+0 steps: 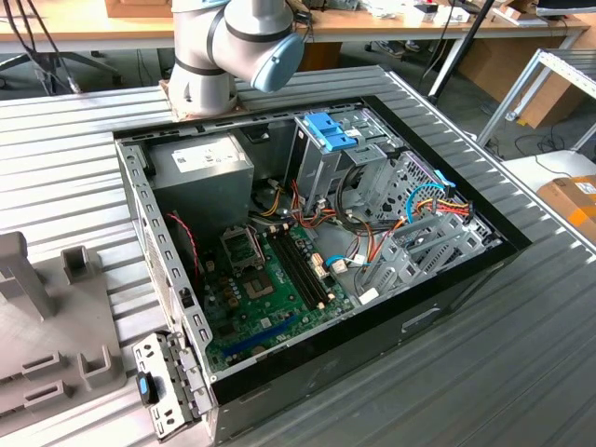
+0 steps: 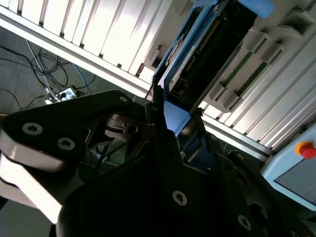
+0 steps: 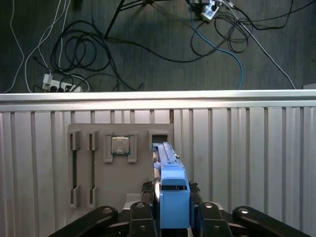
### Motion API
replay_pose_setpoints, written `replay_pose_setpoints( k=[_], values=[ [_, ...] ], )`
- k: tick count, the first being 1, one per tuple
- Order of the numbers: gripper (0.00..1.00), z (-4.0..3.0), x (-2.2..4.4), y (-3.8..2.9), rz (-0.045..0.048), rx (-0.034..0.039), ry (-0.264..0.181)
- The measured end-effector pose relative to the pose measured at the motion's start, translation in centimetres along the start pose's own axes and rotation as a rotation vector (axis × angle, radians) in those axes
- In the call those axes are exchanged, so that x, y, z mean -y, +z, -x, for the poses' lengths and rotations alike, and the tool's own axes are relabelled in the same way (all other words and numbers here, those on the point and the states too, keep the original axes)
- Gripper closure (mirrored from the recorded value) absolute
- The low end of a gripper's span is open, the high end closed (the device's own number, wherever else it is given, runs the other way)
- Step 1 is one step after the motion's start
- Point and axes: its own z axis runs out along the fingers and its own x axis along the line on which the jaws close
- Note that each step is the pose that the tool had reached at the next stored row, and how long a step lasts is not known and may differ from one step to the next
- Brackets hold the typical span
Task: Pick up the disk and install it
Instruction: 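Pick up the disk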
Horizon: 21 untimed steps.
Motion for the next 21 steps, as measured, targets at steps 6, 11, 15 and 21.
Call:
replay_pose_setpoints(
  k=[6,11,15,21],
  values=[
    [0.64,0.09,0.01,-2.86,0.0001,0.0,-0.001],
    [0.64,0.17,0.03,-5.59,0.0002,0.0,-0.002],
    [0.64,0.22,0.04,-7.23,0.0002,0.0,-0.003],
    [0.64,0.28,0.05,-9.32,0.0001,0.0001,-0.004]
  ],
)
